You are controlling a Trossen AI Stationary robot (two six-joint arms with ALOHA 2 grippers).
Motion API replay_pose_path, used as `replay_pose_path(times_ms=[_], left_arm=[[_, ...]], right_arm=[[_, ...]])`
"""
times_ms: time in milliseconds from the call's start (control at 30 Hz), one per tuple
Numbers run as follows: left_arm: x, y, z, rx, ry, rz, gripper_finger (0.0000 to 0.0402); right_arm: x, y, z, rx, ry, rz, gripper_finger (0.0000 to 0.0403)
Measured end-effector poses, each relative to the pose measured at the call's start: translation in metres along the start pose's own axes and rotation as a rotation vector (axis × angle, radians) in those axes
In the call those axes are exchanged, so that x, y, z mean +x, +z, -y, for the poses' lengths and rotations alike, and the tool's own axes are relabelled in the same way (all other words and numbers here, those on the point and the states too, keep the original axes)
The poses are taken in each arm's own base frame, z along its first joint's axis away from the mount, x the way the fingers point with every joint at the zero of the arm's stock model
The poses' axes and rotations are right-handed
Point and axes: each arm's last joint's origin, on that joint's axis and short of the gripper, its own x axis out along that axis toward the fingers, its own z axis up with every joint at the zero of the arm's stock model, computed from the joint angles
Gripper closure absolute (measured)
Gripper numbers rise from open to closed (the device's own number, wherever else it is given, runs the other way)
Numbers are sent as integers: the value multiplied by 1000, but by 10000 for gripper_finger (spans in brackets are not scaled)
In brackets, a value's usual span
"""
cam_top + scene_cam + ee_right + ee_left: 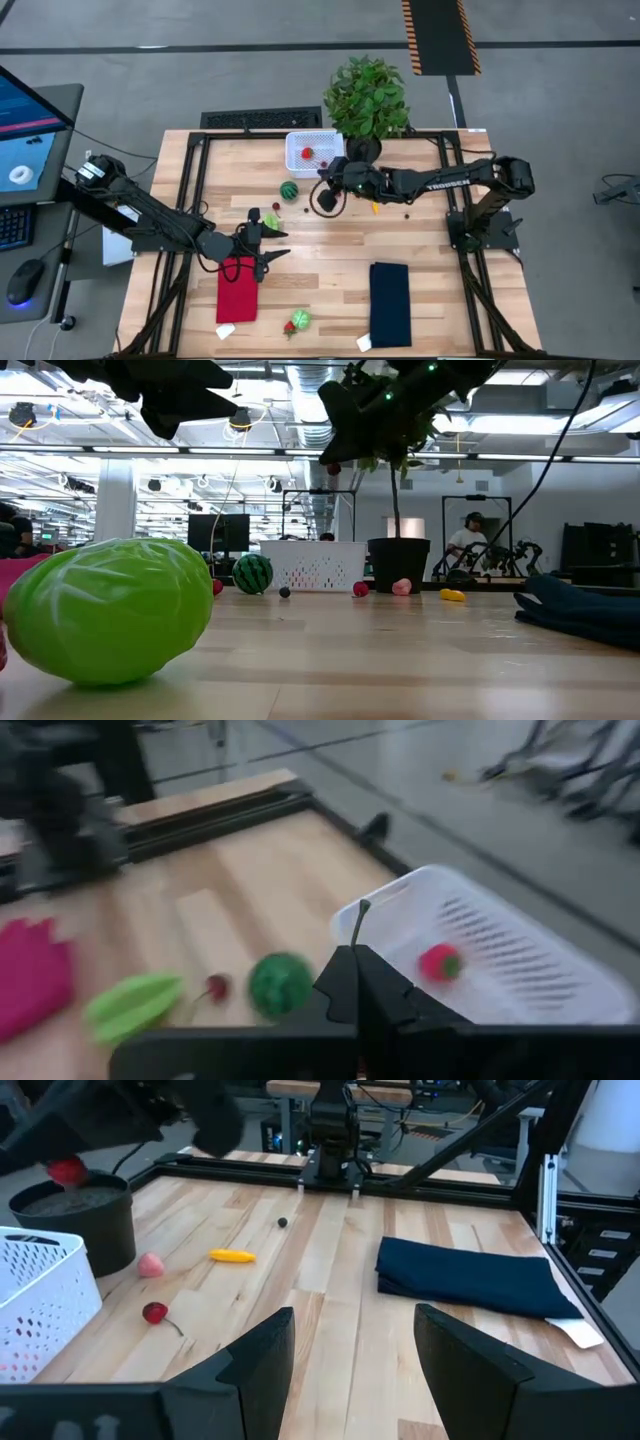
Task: Pick and placing Produce into tupperware
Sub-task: Put the red cherry into the white basket
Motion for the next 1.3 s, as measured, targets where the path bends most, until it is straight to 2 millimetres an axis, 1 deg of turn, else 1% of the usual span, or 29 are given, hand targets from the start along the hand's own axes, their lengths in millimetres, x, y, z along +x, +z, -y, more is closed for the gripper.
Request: replay_pose_path(times_ms=[67, 100, 133, 167, 233, 300, 500, 600, 733, 933, 1067, 1133, 1300], left_arm=[[0, 1, 0, 0, -1, 5, 205], [0, 1, 0, 0, -2, 8, 205], [0, 1, 0, -1, -3, 13, 205], [0, 2, 0, 0, -4, 16, 205], [0, 2, 1, 4, -4, 18, 205], [0, 2, 0, 5, -5, 19, 205], [0, 1, 1, -4, -22, 7, 205], [0, 0, 1, -13, -24, 2, 205], [-1, 0, 2, -30, -24, 0, 205], [-1, 0, 2, -35, -25, 2, 205], [-1, 1, 2, -38, -26, 6, 205], [-1, 1, 2, -38, -26, 6, 205], [-1, 1, 2, -39, -27, 8, 205]], right_arm=[[8, -4, -6, -31, -50, 30, 391], [13, -9, -8, -59, -75, 16, 391], [20, -14, -11, -83, -91, 4, 391], [29, -15, -16, -102, -102, 0, 391], [44, -20, -22, -164, -197, -47, 391], [57, -18, -27, -215, -278, -65, 391], [86, -6, -38, -272, -325, -113, 391], [98, -1, -32, -250, -352, -164, 391], [113, -1, -18, -233, -395, -224, 391], [128, -1, -13, -194, -331, -252, 391], [133, 5, -1, -128, -293, -265, 390], [135, 3, 6, -108, -286, -289, 388], [138, 1, 16, -58, -200, -337, 362]])
